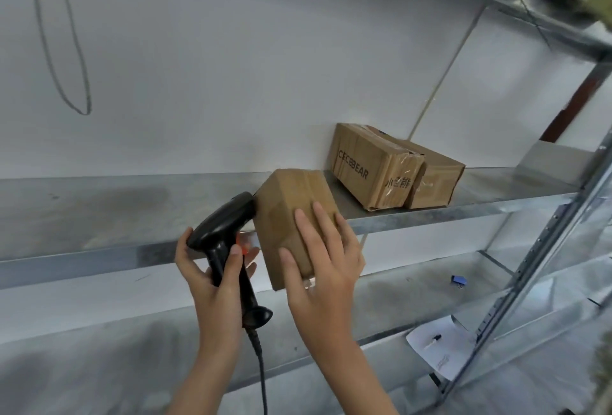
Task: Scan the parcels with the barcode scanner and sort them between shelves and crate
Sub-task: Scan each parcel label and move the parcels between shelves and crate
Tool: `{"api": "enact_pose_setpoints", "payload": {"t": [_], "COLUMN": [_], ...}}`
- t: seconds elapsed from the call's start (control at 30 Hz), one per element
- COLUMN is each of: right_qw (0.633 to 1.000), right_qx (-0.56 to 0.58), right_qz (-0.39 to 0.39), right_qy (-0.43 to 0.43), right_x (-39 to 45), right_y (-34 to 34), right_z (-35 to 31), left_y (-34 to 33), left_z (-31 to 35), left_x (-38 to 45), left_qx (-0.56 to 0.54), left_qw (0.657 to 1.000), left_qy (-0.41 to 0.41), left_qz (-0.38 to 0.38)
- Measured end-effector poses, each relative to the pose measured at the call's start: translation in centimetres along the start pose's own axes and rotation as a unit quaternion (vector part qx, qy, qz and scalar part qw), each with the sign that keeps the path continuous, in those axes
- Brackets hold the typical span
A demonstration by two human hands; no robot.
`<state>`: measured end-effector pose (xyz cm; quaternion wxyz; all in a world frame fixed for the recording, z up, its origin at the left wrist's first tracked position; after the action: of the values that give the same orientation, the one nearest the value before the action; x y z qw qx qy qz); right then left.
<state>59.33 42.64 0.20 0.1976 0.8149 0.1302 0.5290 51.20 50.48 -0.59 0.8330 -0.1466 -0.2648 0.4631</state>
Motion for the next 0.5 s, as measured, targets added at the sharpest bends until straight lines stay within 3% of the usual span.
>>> {"api": "enact_pose_setpoints", "payload": {"t": [0.13, 0.33, 0.5], "right_qw": [0.991, 0.996, 0.990], "right_qx": [0.113, 0.037, -0.105], "right_qz": [-0.016, -0.046, -0.068], "right_qy": [-0.063, -0.069, -0.061], "right_x": [-2.2, -2.5, -2.5], "right_y": [0.2, 0.9, 0.9], "right_z": [-1.0, -1.3, -1.5], "left_y": [0.6, 0.2, 0.3], "left_z": [0.3, 1.4, 0.9], "left_x": [-0.6, -1.8, -2.0], "left_qx": [-0.010, 0.026, 0.034], "left_qw": [1.000, 0.997, 0.997], "left_qy": [0.008, -0.067, -0.058], "left_qz": [-0.011, -0.037, -0.044]}}
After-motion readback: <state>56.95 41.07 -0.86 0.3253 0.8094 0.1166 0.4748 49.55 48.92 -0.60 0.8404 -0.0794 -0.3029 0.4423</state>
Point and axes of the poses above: each hand's wrist, its own x-axis towards the middle knuckle, its own y-axis out of the back of the hand, z = x × y, the point moved 1 cm from there along x, towards the middle knuckle, and after that the axes turned 12 degrees about -z, right-handed, at the moved point
